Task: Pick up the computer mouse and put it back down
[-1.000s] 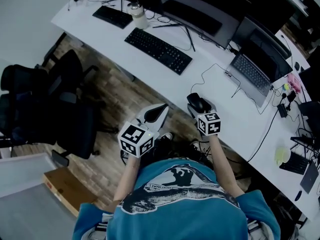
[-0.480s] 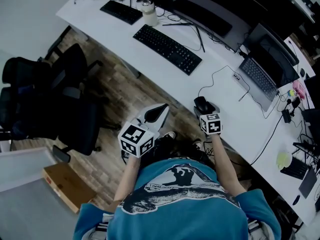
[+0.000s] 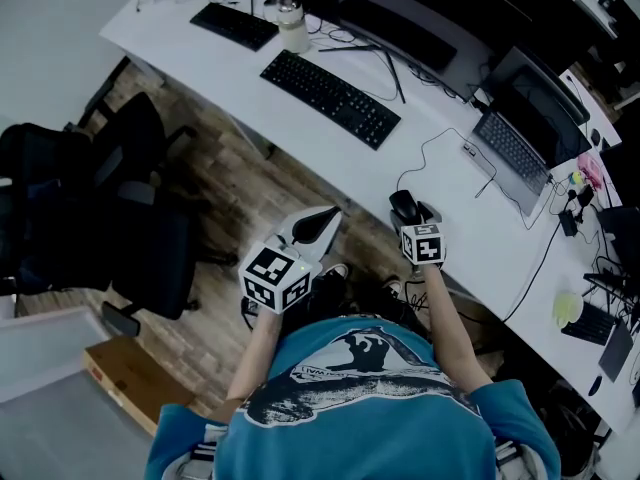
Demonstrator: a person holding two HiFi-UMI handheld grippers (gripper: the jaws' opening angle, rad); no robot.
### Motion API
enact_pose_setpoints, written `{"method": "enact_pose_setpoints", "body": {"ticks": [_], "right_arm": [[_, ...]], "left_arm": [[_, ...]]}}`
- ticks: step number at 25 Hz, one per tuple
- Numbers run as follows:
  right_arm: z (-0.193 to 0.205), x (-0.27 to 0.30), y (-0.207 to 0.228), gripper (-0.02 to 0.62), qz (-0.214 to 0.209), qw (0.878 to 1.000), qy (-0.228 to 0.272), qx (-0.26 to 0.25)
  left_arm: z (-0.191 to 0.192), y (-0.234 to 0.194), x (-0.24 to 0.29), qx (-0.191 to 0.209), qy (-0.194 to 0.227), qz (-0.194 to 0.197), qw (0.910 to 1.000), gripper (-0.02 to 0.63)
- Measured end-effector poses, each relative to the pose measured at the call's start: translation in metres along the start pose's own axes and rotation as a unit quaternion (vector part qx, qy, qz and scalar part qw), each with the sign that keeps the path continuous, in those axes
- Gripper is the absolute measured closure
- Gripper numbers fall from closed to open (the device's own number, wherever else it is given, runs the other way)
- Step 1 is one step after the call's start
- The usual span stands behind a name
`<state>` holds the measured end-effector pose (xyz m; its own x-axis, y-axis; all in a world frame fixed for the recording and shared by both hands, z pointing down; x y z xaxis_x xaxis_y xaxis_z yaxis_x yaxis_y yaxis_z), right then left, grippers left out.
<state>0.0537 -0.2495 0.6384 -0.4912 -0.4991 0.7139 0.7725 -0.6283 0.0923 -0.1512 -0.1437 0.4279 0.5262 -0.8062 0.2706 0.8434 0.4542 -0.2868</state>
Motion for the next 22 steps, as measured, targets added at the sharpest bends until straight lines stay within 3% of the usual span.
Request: {"method": "enact_pose_setpoints", "body": {"ticks": [6, 13, 22], "right_arm": [[-0.022, -0.031, -0.015, 0.282, 0.01, 0.997, 0.062, 0.039], [-0.045, -0.075, -0.061, 0.33, -0.007, 0.986, 0.15, 0.072], [-0.036, -0.121, -0.119, 0.378, -0.004, 0.976, 0.188, 0.11]], "left_arm": [[0.0, -0.007, -0.002, 0.009, -0.01, 0.044, 0.9989, 0.592], [0.003, -0.012, 0.0, 0.028, -0.034, 0.119, 0.992, 0.592], [0.018, 0.0, 0.004, 0.037, -0.066, 0.193, 0.9783, 0.592]]}}
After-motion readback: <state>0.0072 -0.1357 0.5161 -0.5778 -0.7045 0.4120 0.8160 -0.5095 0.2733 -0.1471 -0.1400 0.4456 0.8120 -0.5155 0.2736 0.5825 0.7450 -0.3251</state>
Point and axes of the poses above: the fingertips, and each gripper's own axes: x forward along the fingers, y to its right, z out of its underside, the point moved 5 cm from there along -x, backward along the fingers, and after that the axes turned 3 degrees about -z, right-handed, at the moved point
